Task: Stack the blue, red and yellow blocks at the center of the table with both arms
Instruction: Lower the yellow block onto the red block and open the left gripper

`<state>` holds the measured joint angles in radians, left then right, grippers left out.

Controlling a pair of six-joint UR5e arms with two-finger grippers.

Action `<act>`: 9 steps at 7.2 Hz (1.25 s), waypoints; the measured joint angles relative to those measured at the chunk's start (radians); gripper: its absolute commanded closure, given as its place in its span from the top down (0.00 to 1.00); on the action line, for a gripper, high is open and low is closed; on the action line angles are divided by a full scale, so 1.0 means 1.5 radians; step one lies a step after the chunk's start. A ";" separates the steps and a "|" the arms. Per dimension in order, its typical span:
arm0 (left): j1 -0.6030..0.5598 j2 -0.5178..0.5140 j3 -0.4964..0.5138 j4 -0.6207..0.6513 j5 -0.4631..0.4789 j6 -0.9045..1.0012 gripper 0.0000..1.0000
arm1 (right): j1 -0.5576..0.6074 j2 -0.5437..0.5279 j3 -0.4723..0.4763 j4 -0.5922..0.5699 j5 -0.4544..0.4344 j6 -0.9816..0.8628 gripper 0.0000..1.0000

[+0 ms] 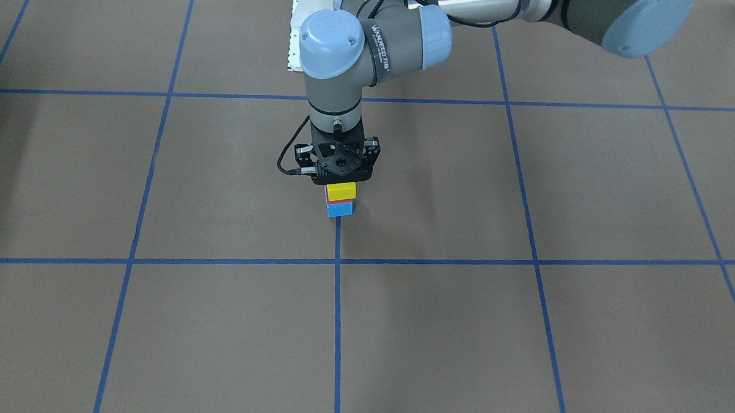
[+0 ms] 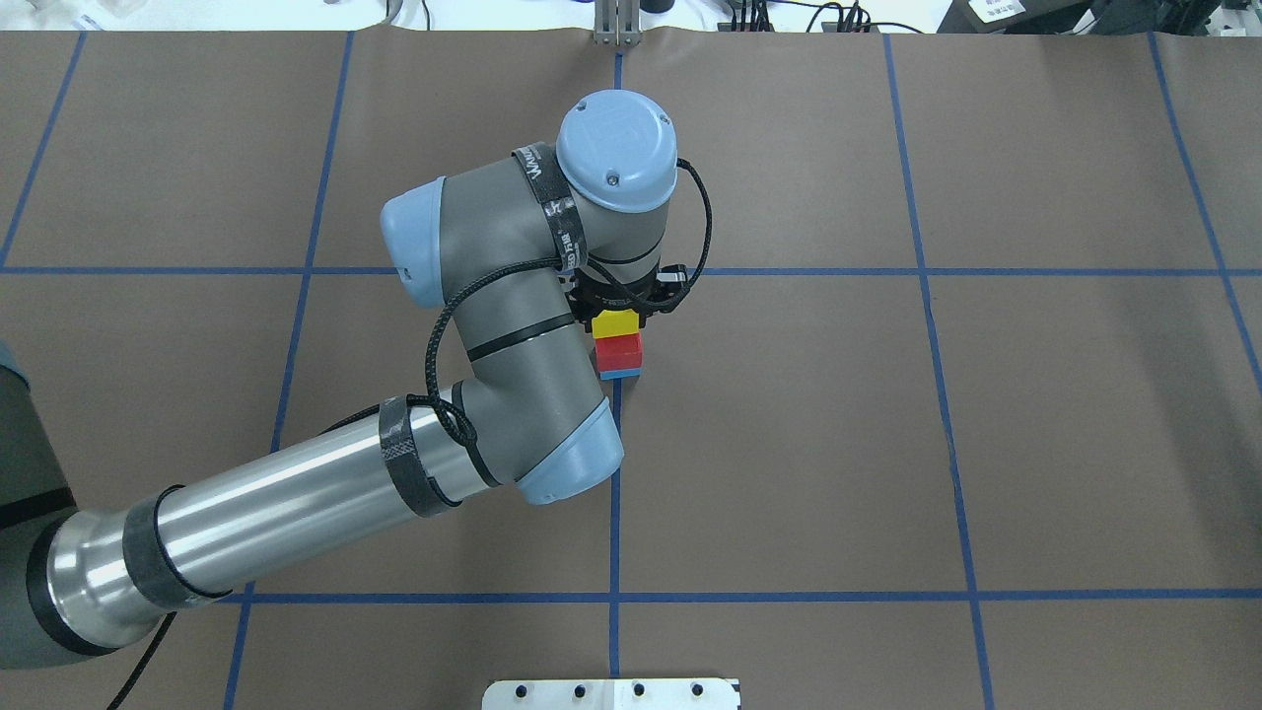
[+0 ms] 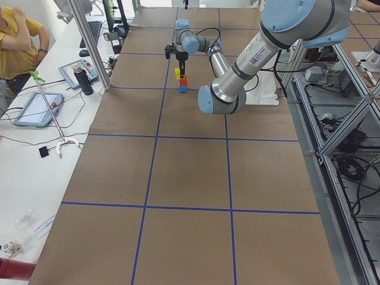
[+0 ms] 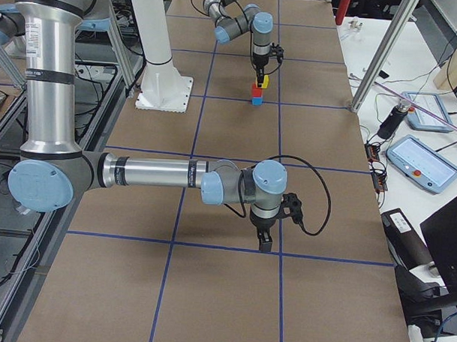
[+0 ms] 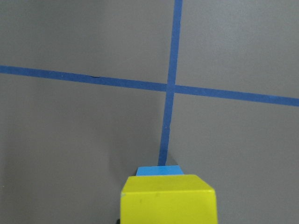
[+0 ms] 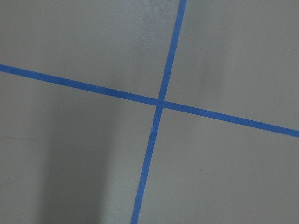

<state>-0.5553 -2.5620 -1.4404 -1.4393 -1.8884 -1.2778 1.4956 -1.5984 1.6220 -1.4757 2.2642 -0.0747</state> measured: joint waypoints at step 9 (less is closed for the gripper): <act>0.019 0.014 -0.026 -0.001 0.001 0.003 0.44 | 0.000 -0.005 0.000 0.000 0.000 0.000 0.99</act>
<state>-0.5262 -2.5407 -1.4791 -1.4408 -1.8872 -1.2736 1.4956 -1.6058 1.6214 -1.4757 2.2642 -0.0752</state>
